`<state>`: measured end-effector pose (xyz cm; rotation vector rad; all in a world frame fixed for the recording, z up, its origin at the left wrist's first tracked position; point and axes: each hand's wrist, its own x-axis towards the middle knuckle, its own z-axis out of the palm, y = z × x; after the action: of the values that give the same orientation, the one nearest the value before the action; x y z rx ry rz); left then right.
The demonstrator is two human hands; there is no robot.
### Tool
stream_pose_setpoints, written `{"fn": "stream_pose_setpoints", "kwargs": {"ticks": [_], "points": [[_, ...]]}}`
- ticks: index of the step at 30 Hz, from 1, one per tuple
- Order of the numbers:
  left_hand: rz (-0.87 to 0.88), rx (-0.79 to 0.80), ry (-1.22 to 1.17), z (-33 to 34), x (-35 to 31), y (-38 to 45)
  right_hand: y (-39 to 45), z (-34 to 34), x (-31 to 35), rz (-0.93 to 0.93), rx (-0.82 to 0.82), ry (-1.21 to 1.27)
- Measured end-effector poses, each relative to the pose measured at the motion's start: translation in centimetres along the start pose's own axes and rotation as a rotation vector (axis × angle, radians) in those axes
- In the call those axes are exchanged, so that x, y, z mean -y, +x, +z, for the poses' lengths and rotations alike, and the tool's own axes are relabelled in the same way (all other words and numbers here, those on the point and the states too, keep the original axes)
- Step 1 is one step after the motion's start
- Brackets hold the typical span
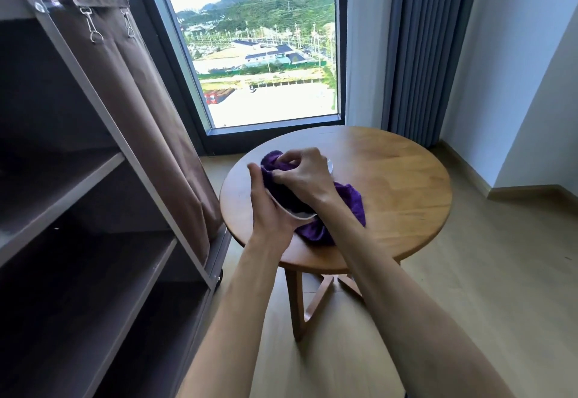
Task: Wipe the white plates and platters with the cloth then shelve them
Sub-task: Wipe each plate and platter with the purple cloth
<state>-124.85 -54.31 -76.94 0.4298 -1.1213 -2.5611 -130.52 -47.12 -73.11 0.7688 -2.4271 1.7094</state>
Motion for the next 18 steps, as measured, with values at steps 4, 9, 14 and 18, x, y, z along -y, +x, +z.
{"fn": "stream_pose_setpoints", "kwargs": {"ticks": [4,9,14,18], "points": [[0.007,-0.009,-0.071,-0.5,-0.8,0.9,-0.4,-0.2,0.5,-0.042,0.181,0.006],[0.014,-0.040,-0.114,-1.8,0.4,1.3,-0.6,-0.3,-0.5,0.124,0.337,-0.223],[0.159,-0.106,-0.134,-2.2,0.7,0.6,-0.7,-0.7,-2.2,0.282,0.230,-0.307],[0.191,-0.119,-0.002,-2.8,-0.2,-0.5,-0.5,-1.0,-3.4,0.316,-0.027,-0.318]]}}
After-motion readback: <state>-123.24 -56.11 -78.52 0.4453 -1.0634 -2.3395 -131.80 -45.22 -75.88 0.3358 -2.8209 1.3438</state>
